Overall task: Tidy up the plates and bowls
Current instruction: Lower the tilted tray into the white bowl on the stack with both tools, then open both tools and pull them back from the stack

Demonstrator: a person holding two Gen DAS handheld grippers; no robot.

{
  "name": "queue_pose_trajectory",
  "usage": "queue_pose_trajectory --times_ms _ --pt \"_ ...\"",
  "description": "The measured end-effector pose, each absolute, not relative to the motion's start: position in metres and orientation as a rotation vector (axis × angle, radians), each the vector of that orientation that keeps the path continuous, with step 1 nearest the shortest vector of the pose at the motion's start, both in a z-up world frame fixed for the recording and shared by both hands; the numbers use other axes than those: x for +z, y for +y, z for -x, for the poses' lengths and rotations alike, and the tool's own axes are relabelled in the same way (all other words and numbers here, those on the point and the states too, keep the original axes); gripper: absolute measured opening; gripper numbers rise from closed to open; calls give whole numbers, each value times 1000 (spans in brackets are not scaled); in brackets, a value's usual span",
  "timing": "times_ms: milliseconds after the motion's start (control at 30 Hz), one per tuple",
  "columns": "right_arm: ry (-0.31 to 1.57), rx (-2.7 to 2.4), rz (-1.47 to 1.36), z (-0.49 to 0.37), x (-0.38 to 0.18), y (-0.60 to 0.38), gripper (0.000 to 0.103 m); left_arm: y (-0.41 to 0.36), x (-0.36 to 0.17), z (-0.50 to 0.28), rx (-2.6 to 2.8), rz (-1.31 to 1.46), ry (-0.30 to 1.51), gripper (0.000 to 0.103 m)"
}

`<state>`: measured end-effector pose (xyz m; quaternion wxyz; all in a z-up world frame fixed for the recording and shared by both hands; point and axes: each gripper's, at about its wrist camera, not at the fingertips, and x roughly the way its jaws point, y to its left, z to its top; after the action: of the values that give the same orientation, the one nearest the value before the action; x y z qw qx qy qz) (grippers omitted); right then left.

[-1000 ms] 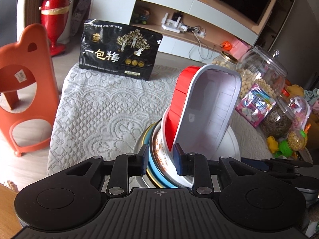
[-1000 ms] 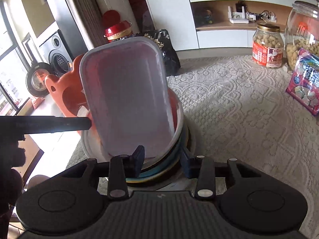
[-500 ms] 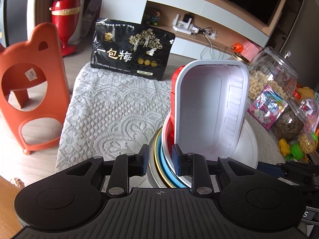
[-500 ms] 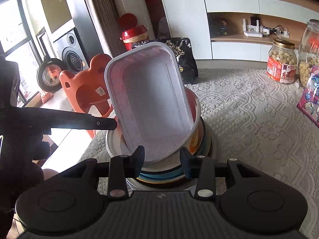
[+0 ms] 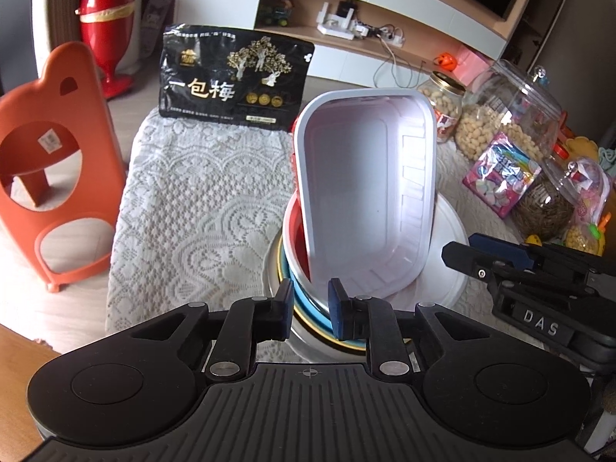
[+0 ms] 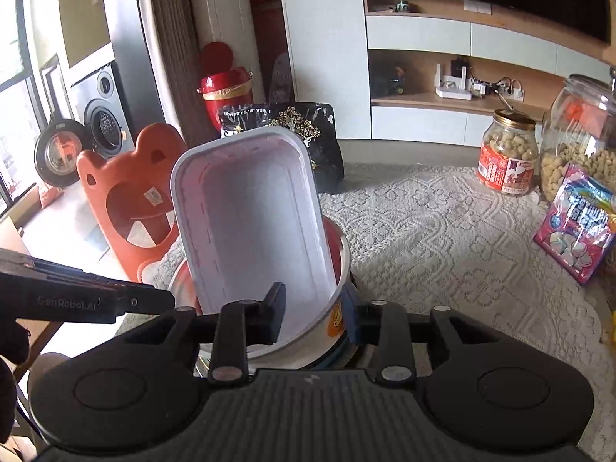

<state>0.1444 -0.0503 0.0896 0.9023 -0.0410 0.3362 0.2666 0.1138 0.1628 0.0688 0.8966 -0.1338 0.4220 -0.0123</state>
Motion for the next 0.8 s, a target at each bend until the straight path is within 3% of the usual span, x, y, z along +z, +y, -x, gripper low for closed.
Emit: queue_pose_trajectory --times_ms 167,567,700,800 --pt "672 582 158 -126 90 -46 30 165 65 -116 -39 288 842 22" --pt "644 623 45 -119 90 -71 32 156 77 -82 112 228 730 22" --pt "589 668 11 -103 96 -87 49 142 94 -43 146 202 599 19" --pt "578 702 -38 -91 94 -100 56 123 101 -5 182 189 469 17"
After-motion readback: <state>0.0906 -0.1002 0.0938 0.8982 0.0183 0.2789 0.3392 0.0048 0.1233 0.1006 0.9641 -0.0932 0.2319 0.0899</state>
